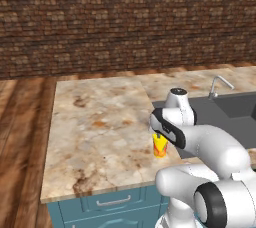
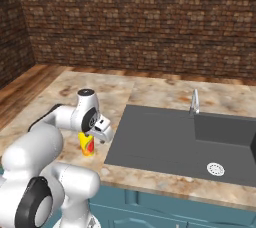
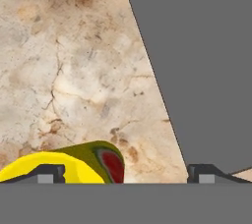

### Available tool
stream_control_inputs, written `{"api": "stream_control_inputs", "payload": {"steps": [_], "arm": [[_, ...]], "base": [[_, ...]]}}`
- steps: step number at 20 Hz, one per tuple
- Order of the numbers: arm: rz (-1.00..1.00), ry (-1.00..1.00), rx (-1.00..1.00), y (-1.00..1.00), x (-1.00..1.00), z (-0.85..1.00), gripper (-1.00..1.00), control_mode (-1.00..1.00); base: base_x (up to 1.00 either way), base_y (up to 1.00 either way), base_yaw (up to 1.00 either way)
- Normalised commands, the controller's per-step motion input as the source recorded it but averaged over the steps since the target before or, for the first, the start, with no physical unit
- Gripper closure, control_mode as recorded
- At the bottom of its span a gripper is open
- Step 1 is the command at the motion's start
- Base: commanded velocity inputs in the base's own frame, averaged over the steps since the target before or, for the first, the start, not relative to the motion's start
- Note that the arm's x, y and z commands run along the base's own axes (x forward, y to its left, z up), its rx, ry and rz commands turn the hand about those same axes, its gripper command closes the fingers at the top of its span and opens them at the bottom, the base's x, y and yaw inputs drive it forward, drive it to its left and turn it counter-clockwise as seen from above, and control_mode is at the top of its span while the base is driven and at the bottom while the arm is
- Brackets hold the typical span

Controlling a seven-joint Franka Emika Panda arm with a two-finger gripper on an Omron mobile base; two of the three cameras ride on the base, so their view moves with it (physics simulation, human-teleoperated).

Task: Pick the cup and bowl from the counter and place them on the counter next to the sink.

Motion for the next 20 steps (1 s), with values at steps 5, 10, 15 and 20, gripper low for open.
{"api": "stream_control_inputs", "payload": {"steps": [5,10,15,20], "arm": [[-0.06,0.00,0.00,0.00,-0.03,0.07,-1.00,-1.00],[-0.07,0.00,0.00,0.00,0.00,0.10,-1.00,-1.00],[-0.05,0.00,0.01,0.00,-0.07,0.15,-1.00,-1.00],[-0.03,0.00,0.04,0.00,-0.18,0.22,-1.00,-1.00]], "base": [[0.00,0.00,0.00],[0.00,0.00,0.00],[0.00,0.00,0.00],[0.00,0.00,0.00]]}}
